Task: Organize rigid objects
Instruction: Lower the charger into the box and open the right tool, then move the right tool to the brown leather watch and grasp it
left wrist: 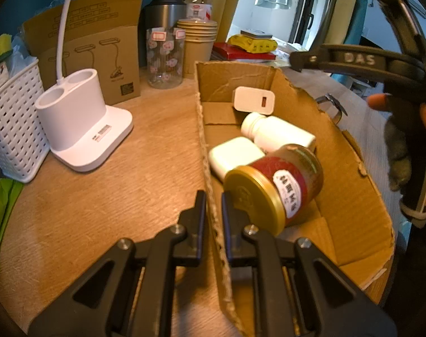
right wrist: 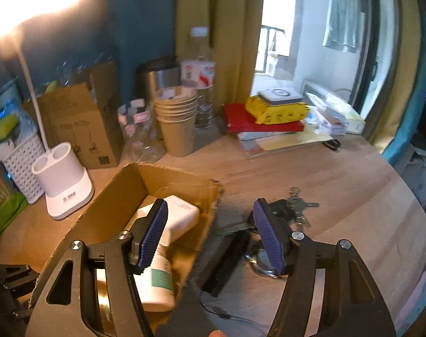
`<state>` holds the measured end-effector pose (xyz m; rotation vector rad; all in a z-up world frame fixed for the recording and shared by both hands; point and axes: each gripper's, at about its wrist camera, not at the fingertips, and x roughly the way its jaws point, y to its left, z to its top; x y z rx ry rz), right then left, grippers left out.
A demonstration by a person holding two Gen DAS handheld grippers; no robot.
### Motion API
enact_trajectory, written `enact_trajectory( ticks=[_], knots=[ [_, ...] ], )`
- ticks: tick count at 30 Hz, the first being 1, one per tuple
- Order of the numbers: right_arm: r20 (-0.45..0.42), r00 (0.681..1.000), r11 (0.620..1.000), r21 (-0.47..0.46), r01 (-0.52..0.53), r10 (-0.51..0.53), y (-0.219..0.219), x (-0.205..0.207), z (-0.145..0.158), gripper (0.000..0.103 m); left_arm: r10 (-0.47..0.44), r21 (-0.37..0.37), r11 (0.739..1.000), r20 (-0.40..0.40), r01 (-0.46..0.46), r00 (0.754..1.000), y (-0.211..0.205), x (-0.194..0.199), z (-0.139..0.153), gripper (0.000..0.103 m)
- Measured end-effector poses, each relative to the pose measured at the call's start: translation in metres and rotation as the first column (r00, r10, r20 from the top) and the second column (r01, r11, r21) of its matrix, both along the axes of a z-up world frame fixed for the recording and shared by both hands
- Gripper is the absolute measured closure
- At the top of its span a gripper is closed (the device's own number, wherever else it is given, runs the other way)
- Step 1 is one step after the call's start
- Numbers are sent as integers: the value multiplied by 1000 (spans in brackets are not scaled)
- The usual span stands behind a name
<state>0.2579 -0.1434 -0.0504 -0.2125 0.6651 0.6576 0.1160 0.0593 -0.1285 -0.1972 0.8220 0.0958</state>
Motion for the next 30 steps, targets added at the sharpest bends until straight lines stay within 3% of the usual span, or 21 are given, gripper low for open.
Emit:
enact_trajectory(
  ticks=[16, 30],
  knots=[
    [-6, 995, 993, 55, 101, -101, -55, 8, 6, 36, 0, 1, 1000, 0, 0, 1000, 0, 0, 0, 91],
    [-85, 983, 987, -20, 160, -161, -75, 33, -40, 36, 0, 1, 1000, 0, 0, 1000, 0, 0, 0, 91]
  ],
)
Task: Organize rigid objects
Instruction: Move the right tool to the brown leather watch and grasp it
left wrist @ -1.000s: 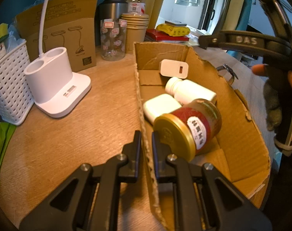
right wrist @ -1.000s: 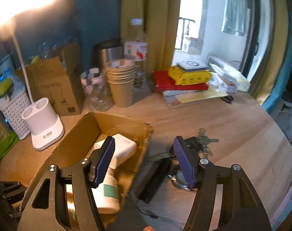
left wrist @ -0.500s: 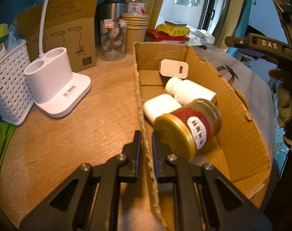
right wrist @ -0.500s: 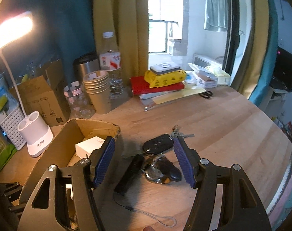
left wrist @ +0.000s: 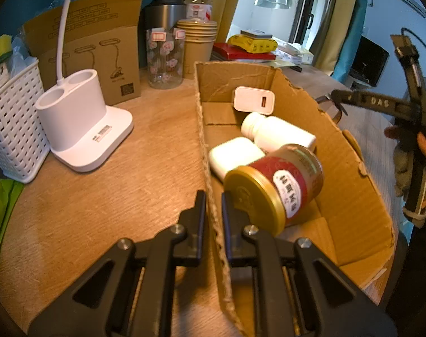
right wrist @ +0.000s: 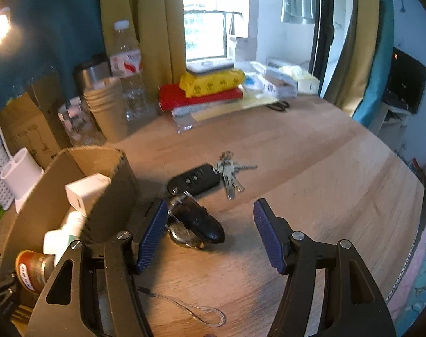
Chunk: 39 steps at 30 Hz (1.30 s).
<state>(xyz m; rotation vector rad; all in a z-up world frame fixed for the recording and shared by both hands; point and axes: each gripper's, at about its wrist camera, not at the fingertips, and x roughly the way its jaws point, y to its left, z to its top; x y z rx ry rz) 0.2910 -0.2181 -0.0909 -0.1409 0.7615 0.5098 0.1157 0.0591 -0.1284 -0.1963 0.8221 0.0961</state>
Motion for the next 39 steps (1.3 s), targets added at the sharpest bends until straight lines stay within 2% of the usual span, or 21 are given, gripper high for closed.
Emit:
enact_trajectory(
  ticks=[10, 25, 39],
  knots=[
    [-23, 999, 998, -43, -44, 43, 10, -1, -19, 36, 0, 0, 1000, 0, 0, 1000, 0, 0, 0, 91],
    [-107, 992, 993, -79, -82, 73, 23, 12, -47, 36, 0, 0, 1000, 0, 0, 1000, 0, 0, 0, 91],
    [-106, 989, 989, -101, -111, 100, 34, 10, -51, 40, 0, 1, 1000, 0, 0, 1000, 0, 0, 0, 91]
  ],
)
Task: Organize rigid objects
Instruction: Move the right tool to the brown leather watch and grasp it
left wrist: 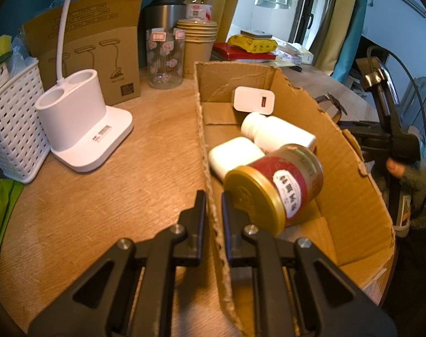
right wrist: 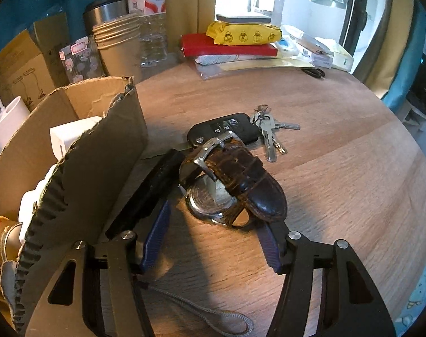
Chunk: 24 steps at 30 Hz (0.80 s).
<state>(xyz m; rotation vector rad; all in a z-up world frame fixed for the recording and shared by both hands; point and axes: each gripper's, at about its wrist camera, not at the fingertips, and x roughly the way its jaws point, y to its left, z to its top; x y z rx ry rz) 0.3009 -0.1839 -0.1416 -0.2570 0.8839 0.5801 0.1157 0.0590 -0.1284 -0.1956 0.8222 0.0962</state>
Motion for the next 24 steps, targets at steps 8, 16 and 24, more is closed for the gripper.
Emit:
enact_trajectory(
  ticks=[8, 16, 24],
  knots=[
    [25, 1000, 1000, -6, -7, 7, 4, 4, 0, 47, 0, 0, 1000, 0, 0, 1000, 0, 0, 0, 91],
    [55, 998, 1000, -23, -11, 12, 7, -3, 2, 55, 0, 0, 1000, 0, 0, 1000, 0, 0, 0, 91],
    [85, 996, 1000, 5, 24, -25, -2, -6, 14, 84, 0, 0, 1000, 0, 0, 1000, 0, 0, 0, 91]
  ],
)
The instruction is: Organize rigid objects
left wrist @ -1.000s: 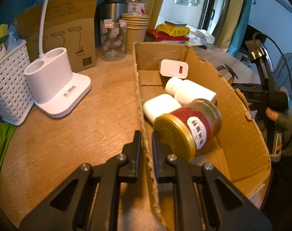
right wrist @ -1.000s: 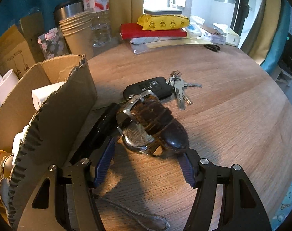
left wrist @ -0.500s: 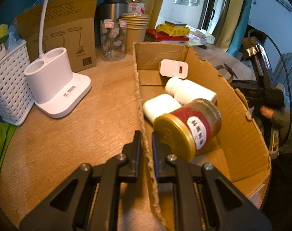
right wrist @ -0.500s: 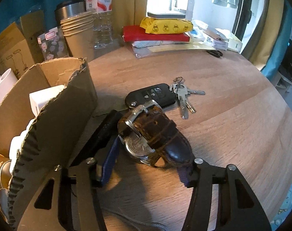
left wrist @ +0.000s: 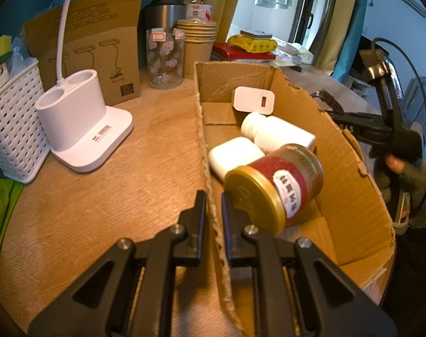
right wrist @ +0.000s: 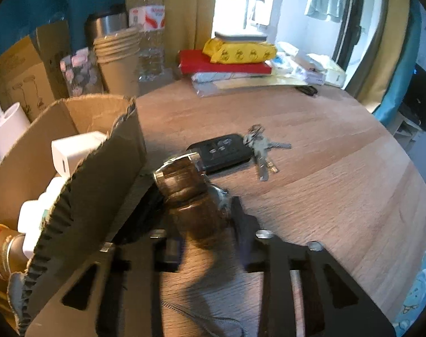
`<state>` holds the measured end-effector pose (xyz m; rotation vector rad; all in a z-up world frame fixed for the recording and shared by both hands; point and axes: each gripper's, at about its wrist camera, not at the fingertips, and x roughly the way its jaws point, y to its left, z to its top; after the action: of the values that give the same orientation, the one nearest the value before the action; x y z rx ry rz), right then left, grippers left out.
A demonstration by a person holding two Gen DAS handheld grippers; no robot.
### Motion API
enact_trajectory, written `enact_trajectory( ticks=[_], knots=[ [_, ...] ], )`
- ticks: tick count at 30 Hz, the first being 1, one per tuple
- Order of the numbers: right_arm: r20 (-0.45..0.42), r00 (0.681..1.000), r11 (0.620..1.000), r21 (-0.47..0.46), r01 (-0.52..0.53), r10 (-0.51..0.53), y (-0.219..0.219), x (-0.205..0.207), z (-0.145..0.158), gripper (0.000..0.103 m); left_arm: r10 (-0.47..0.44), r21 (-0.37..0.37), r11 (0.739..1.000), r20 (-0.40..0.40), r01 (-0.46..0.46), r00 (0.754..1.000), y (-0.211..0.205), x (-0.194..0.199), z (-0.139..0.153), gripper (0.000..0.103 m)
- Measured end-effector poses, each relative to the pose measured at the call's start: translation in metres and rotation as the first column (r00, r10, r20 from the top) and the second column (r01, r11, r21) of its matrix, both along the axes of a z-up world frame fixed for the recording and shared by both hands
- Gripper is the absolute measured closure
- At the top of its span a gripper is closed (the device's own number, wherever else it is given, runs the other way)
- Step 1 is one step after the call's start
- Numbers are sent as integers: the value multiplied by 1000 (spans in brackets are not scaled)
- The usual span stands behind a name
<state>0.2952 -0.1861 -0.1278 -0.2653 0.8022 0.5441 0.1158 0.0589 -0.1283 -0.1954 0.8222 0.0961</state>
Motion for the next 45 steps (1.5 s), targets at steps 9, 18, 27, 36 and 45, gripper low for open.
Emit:
enact_trajectory(
  ticks=[9, 18, 27, 36, 45],
  knots=[
    [-25, 1000, 1000, 18, 17, -17, -3, 5, -3, 78, 0, 0, 1000, 0, 0, 1000, 0, 0, 0, 91],
    [-33, 999, 1000, 22, 16, -16, -1, 7, -5, 46, 0, 0, 1000, 0, 0, 1000, 0, 0, 0, 91],
    [-64, 998, 1000, 12, -18, 19, 5, 7, -9, 36, 0, 0, 1000, 0, 0, 1000, 0, 0, 0, 91],
    [-82, 996, 999, 8, -44, 45, 12, 14, -14, 36, 0, 0, 1000, 0, 0, 1000, 0, 0, 0, 91],
    [-74, 996, 999, 20, -49, 51, 11, 11, -12, 58, 0, 0, 1000, 0, 0, 1000, 0, 0, 0, 91]
  ],
)
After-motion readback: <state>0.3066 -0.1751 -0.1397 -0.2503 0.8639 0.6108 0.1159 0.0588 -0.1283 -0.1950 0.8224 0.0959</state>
